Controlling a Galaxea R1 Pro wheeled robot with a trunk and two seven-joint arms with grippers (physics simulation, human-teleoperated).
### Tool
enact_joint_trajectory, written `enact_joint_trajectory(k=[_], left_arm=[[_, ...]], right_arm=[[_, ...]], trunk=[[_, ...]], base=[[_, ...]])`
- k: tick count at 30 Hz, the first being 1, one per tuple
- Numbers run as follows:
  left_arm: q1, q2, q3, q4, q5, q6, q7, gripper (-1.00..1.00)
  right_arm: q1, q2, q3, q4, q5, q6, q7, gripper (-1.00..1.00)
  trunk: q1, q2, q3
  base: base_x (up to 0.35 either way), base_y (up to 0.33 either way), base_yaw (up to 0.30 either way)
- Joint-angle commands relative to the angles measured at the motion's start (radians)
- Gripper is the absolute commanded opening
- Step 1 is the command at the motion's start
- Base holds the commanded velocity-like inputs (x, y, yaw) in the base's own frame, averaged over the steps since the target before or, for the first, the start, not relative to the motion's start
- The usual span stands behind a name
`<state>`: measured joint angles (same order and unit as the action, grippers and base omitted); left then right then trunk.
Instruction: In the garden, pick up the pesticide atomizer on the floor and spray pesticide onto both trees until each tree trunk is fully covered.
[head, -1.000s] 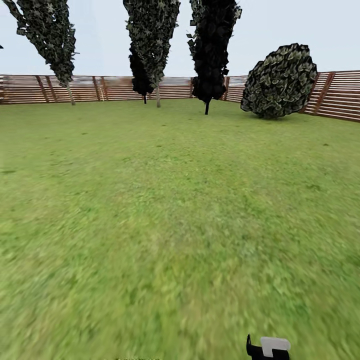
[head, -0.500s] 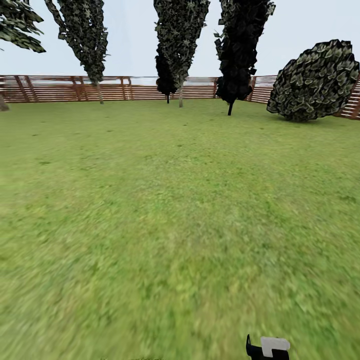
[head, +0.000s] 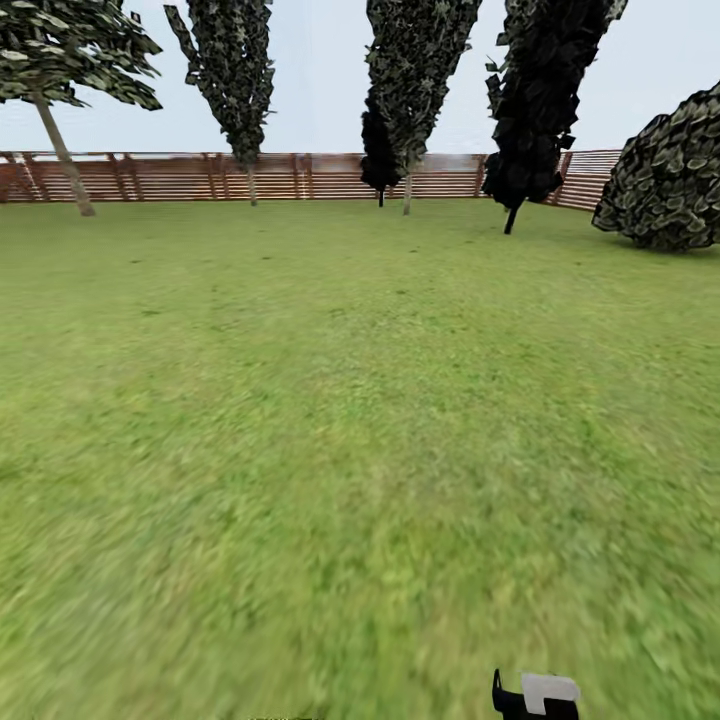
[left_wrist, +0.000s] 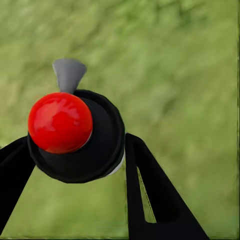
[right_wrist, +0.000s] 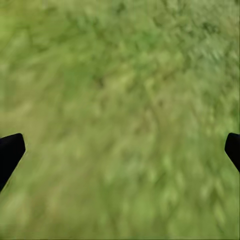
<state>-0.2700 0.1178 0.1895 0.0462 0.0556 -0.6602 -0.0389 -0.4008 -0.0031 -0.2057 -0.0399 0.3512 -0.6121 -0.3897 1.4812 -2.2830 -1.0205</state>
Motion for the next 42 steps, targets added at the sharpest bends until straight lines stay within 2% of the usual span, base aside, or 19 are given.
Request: enact_joint_trajectory(k=[1,7,13,17,21,23,31,42], left_arm=[[0.001,-0.013,0.004,0.000,0.004,0.000,0.000,-1.00],[0.001,-0.074,0.004,0.000,0.004,0.001,-0.001,-1.00],[0.028,-0.083,0.003,0.000,0.003,0.001,-0.002,-1.00],[0.040,-0.073,0.007,-0.017,0.007,-0.007,0.002,-1.00],[0.040,-0.066,0.007,-0.114,0.004,-0.012,0.003,-1.00],[0.040,-0.059,0.007,-0.133,0.003,-0.014,0.003,-1.00],[0.040,-0.009,0.007,-0.143,0.006,-0.017,0.030,-1.00],[0.041,0.000,0.005,-0.141,0.003,-0.016,0.034,-1.00]], right_arm=[[0.000,0.000,0.000,0.000,0.000,0.000,0.000,1.00],[0.000,0.000,0.000,0.000,0.000,0.000,0.000,1.00],[0.000,0.000,0.000,0.000,0.000,0.000,0.000,1.00],[0.000,0.001,0.000,0.000,0.000,0.000,0.000,1.00],[0.000,0.001,0.000,0.000,0.000,0.000,0.000,1.00],[0.000,0.001,0.000,0.000,0.000,0.000,0.000,1.00],[0.000,0.001,0.000,0.000,0.000,0.000,0.000,1.00],[0.000,0.001,0.000,0.000,0.000,0.000,0.000,1.00]], trunk=[[0.000,0.000,0.000],[0.000,0.000,0.000],[0.000,0.000,0.000],[0.000,0.000,0.000],[0.000,0.000,0.000],[0.000,0.000,0.000],[0.000,0.000,0.000],[0.000,0.000,0.000]], base=[[0.000,0.000,0.281],[0.000,0.000,0.281],[0.000,0.000,0.281],[0.000,0.000,0.281],[0.000,0.000,0.281],[0.000,0.000,0.281],[0.000,0.000,0.281],[0.001,0.000,0.281]])
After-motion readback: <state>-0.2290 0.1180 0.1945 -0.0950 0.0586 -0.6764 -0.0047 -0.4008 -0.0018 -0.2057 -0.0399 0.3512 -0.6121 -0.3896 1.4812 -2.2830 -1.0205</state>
